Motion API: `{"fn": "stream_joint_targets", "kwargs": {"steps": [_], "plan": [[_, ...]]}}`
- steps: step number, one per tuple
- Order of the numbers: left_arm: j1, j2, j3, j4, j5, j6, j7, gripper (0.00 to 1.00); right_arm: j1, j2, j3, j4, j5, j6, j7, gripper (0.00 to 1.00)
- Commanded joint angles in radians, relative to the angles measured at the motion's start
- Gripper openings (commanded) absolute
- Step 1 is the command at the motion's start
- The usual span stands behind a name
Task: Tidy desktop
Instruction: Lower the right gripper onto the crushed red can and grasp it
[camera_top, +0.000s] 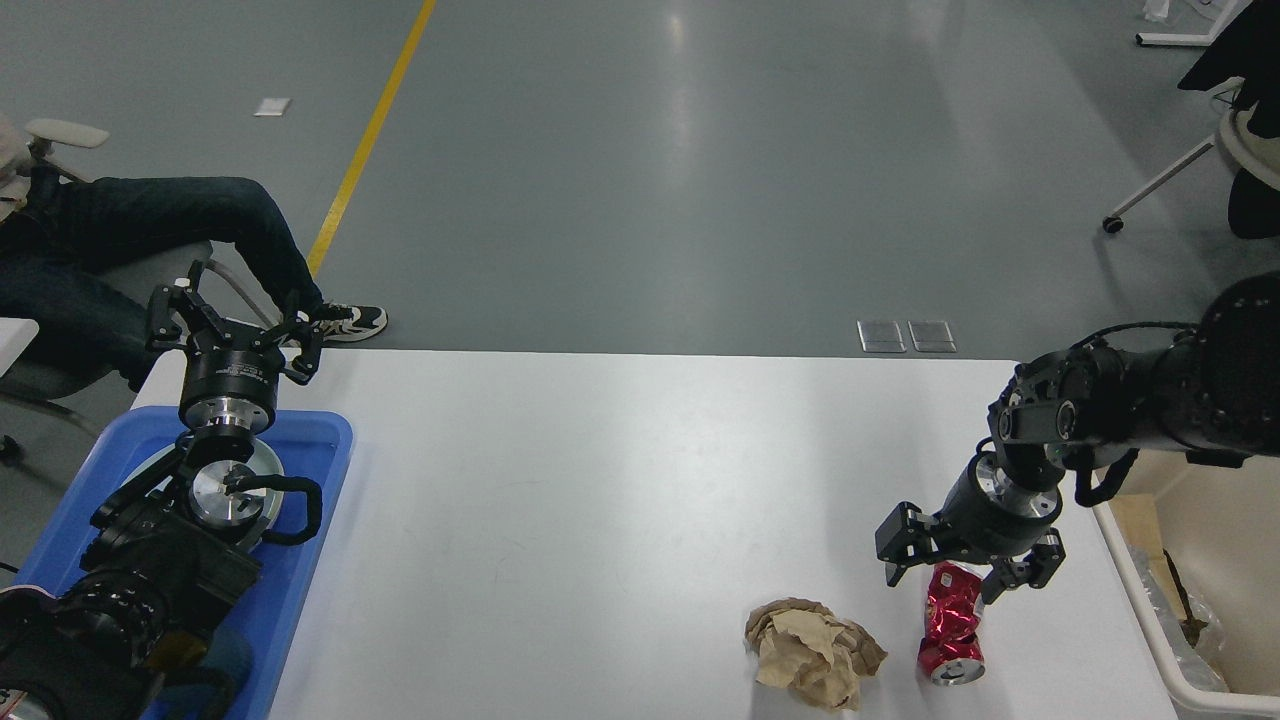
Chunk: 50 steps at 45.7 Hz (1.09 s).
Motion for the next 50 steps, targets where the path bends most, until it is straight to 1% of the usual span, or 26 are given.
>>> {"fn": "stream_joint_targets", "kwargs": {"steps": [1,4,7,22,26,28,31,34,37,42,46,50], "plan": [[0.000,0.000,0.000,0.000,0.000,0.000,0.000,0.96,-0.068,-0.004,0.002,-0.003,-0.002,-0.128,0.000,1.00],[0.000,0.000,0.000,0.000,0.000,0.000,0.000,0.96,-0.102,-0.006,0.002,-0.012,-0.002,-0.176,0.000,1.00],[0.000,0.000,0.000,0.000,0.000,0.000,0.000,0.96,-0.131,-0.007,-0.004,-0.023,-0.003,-0.196,0.000,1.00],[0.000,0.000,0.000,0.000,0.000,0.000,0.000,0.96,-0.163,-0.009,-0.003,-0.046,-0.008,-0.201,0.000,1.00],[0.000,0.000,0.000,0.000,0.000,0.000,0.000,0.96,-0.169,-0.009,-0.001,-0.047,-0.006,-0.220,0.000,1.00],[0.000,0.000,0.000,0.000,0.000,0.000,0.000,0.96,-0.175,-0.011,0.000,-0.049,-0.005,-0.246,-0.002,0.97],[0.000,0.000,0.000,0.000,0.000,0.000,0.000,0.96,-0.189,-0.011,0.000,-0.049,-0.005,-0.282,-0.002,0.88],[0.000,0.000,0.000,0.000,0.000,0.000,0.000,0.96,-0.198,-0.011,-0.003,-0.049,-0.005,-0.300,-0.002,0.85],[0.000,0.000,0.000,0.000,0.000,0.000,0.000,0.96,-0.200,-0.011,-0.004,-0.047,-0.006,-0.302,-0.003,0.78],[0.000,0.000,0.000,0.000,0.000,0.000,0.000,0.96,-0.201,-0.011,-0.010,-0.047,-0.006,-0.302,-0.003,0.73],[0.000,0.000,0.000,0.000,0.000,0.000,0.000,0.96,-0.201,-0.011,-0.010,-0.046,-0.006,-0.302,-0.003,0.65],[0.000,0.000,0.000,0.000,0.000,0.000,0.000,0.96,-0.200,-0.012,0.002,-0.046,0.001,-0.306,-0.002,0.63]]}}
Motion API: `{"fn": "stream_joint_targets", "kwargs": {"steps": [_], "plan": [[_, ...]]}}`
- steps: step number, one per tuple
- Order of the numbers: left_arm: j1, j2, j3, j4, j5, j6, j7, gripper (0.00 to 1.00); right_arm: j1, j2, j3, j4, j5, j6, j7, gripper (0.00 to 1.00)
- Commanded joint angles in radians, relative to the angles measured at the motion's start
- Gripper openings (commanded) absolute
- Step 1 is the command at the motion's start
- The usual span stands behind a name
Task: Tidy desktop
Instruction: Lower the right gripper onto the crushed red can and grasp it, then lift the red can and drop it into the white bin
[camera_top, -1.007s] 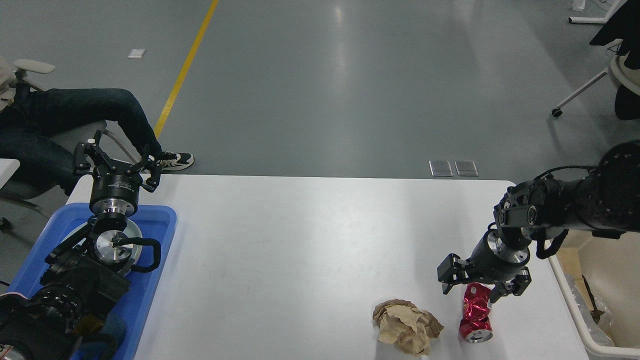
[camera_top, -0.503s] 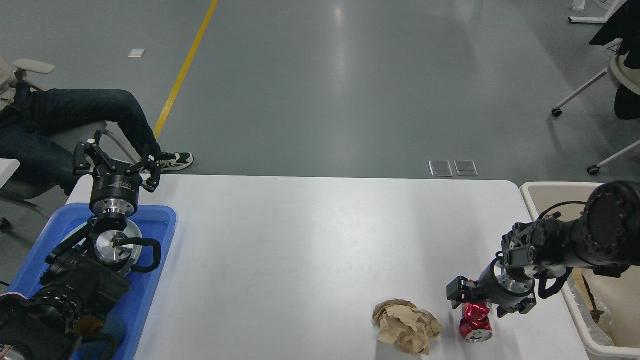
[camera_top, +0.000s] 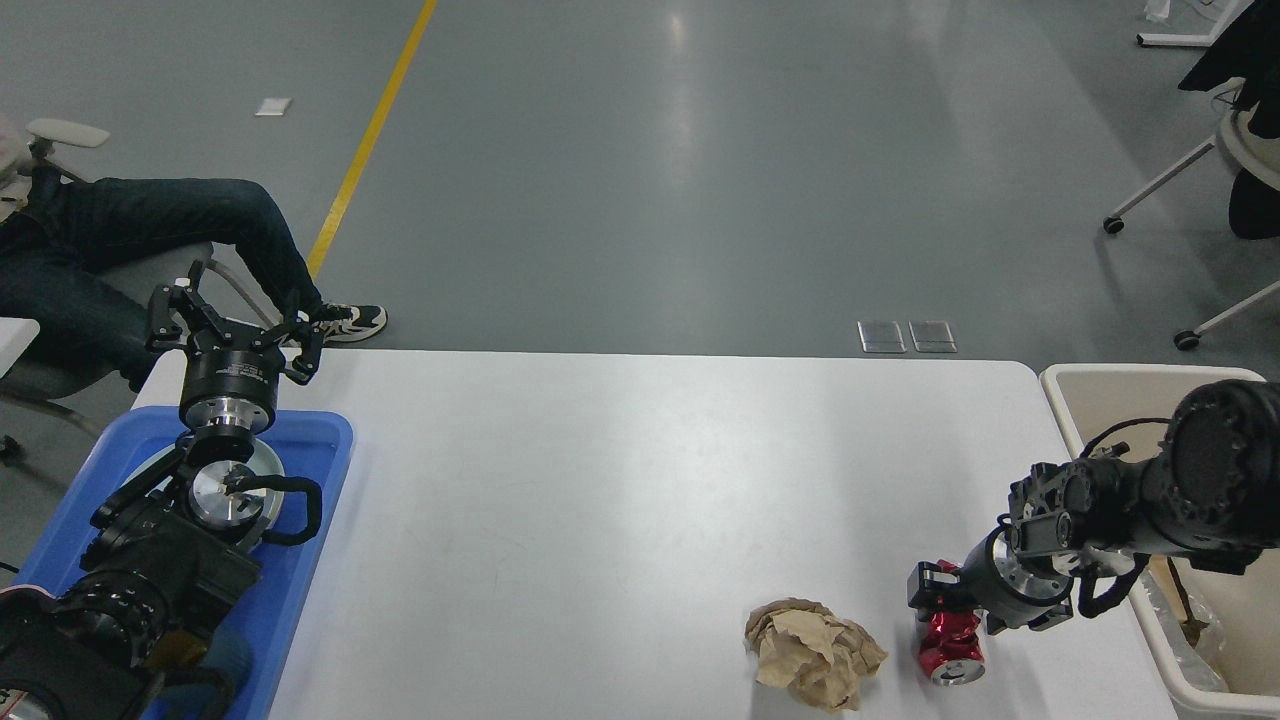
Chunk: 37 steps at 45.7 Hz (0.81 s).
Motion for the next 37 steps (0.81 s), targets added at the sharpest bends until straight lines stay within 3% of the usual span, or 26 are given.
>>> {"fn": "stream_joint_targets", "kwargs": {"steps": [1,6,10,16,37], "plan": [[0.000,0.000,0.000,0.000,0.000,0.000,0.000,0.96,0.001,-0.003,0.013,0.002,0.011,-0.006,0.002,0.63],[0.000,0.000,0.000,0.000,0.000,0.000,0.000,0.96,0.024,-0.027,0.018,0.012,0.014,-0.032,0.002,0.58],[0.000,0.000,0.000,0.000,0.000,0.000,0.000,0.96,0.047,-0.058,0.039,0.025,0.013,-0.028,0.002,0.20],[0.000,0.000,0.000,0.000,0.000,0.000,0.000,0.96,0.081,-0.076,0.044,0.043,0.003,-0.028,0.003,0.04],[0.000,0.000,0.000,0.000,0.000,0.000,0.000,0.96,0.086,-0.072,0.050,0.038,0.000,-0.032,0.012,0.00]]}}
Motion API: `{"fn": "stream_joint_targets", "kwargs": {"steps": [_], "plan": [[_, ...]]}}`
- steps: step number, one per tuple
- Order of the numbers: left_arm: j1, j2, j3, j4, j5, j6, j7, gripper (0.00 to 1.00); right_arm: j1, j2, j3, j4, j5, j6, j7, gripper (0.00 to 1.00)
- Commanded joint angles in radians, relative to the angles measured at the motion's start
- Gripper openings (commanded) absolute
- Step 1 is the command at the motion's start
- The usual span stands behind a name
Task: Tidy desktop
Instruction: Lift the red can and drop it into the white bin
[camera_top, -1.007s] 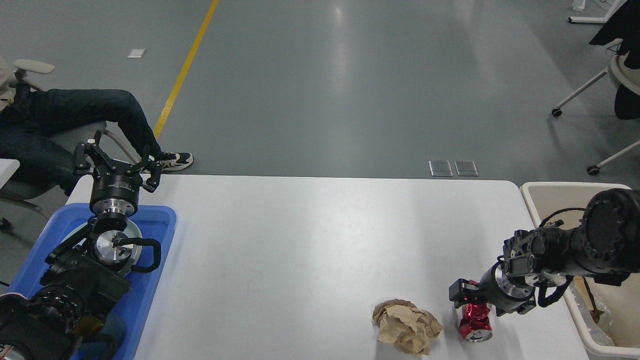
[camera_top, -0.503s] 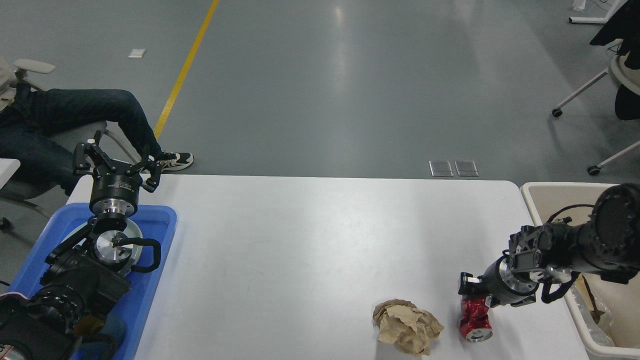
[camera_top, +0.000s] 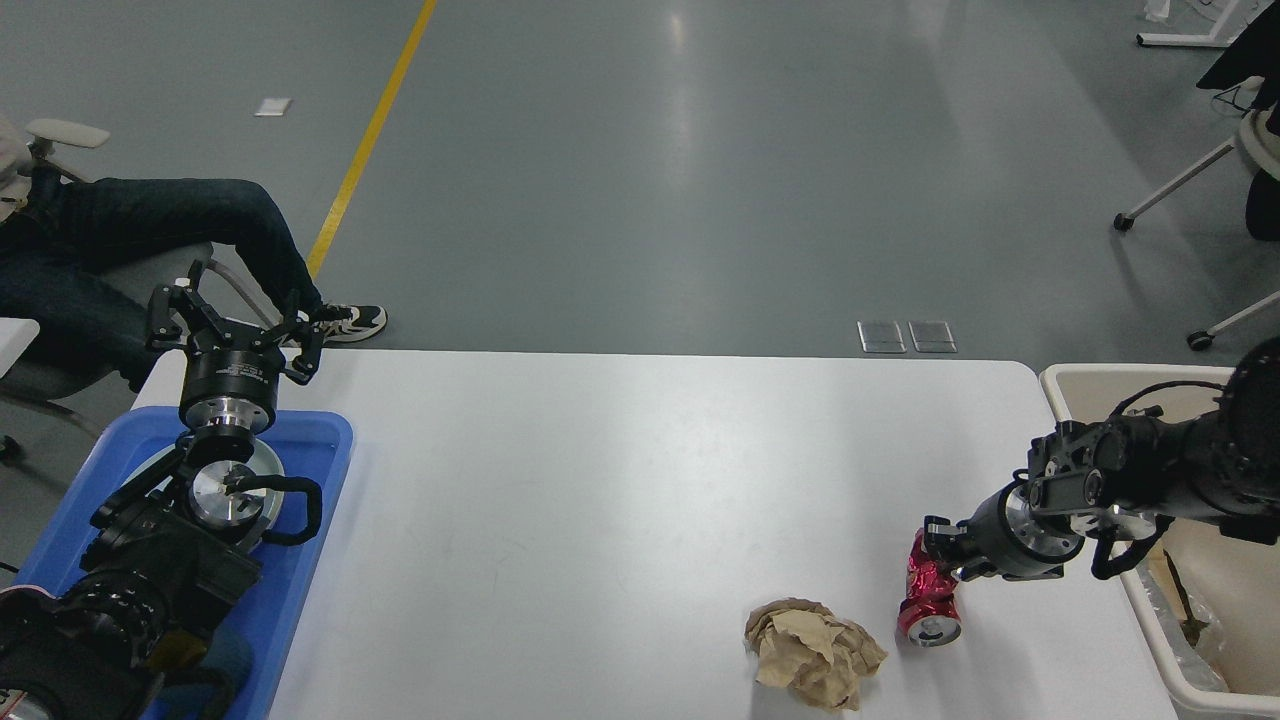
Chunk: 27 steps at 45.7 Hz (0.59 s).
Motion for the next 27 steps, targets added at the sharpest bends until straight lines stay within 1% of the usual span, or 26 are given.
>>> {"fn": "stream_joint_targets", "kwargs": {"steps": [1,7,12,19,24,27], "plan": [[0.000,0.000,0.000,0.000,0.000,0.000,0.000,0.96,0.000,-0.002,0.000,-0.001,0.000,0.000,0.002,0.00],[0.000,0.000,0.000,0.000,0.000,0.000,0.000,0.96,0.029,-0.017,0.000,0.008,0.000,0.006,0.008,0.00],[0.000,0.000,0.000,0.000,0.000,0.000,0.000,0.96,0.117,-0.078,0.009,0.051,0.000,0.049,0.008,0.00],[0.000,0.000,0.000,0.000,0.000,0.000,0.000,0.96,0.276,-0.144,0.014,0.097,0.000,0.132,0.008,0.00],[0.000,0.000,0.000,0.000,0.000,0.000,0.000,0.96,0.437,-0.212,0.013,0.134,0.000,0.201,0.007,0.00],[0.000,0.000,0.000,0.000,0.000,0.000,0.000,0.96,0.541,-0.246,0.006,0.140,0.000,0.259,0.007,0.00]]}}
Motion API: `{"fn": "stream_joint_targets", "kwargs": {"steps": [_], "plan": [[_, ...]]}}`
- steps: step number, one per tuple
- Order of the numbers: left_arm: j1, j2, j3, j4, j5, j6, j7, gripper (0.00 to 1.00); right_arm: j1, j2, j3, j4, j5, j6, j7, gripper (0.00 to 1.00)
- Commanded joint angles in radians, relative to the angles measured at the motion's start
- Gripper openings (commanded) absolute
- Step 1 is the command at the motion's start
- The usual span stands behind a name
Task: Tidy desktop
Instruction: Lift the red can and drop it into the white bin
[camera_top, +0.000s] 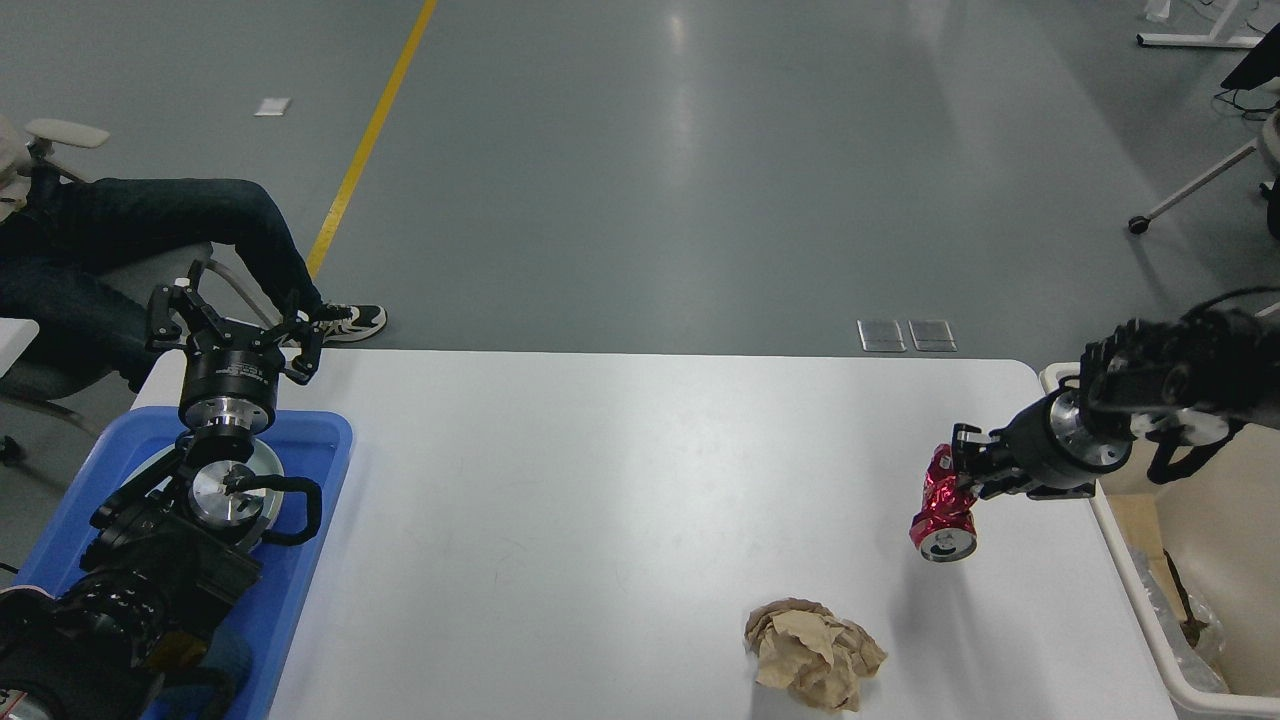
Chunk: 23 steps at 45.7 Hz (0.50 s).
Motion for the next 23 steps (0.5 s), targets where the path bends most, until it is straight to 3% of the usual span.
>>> {"fn": "stream_joint_targets", "kwargs": {"steps": [1,11,18,23], "plan": [[0.000,0.000,0.000,0.000,0.000,0.000,0.000,0.96,0.198,-0.069,-0.008,0.017,0.000,0.102,-0.001,0.00],[0.000,0.000,0.000,0.000,0.000,0.000,0.000,0.96,0.423,-0.120,-0.016,0.008,0.000,0.187,-0.012,0.00],[0.000,0.000,0.000,0.000,0.000,0.000,0.000,0.96,0.408,-0.138,-0.031,-0.039,-0.002,0.165,-0.013,0.00],[0.000,0.000,0.000,0.000,0.000,0.000,0.000,0.96,0.289,-0.187,-0.031,-0.105,-0.002,0.090,-0.015,0.00]]}}
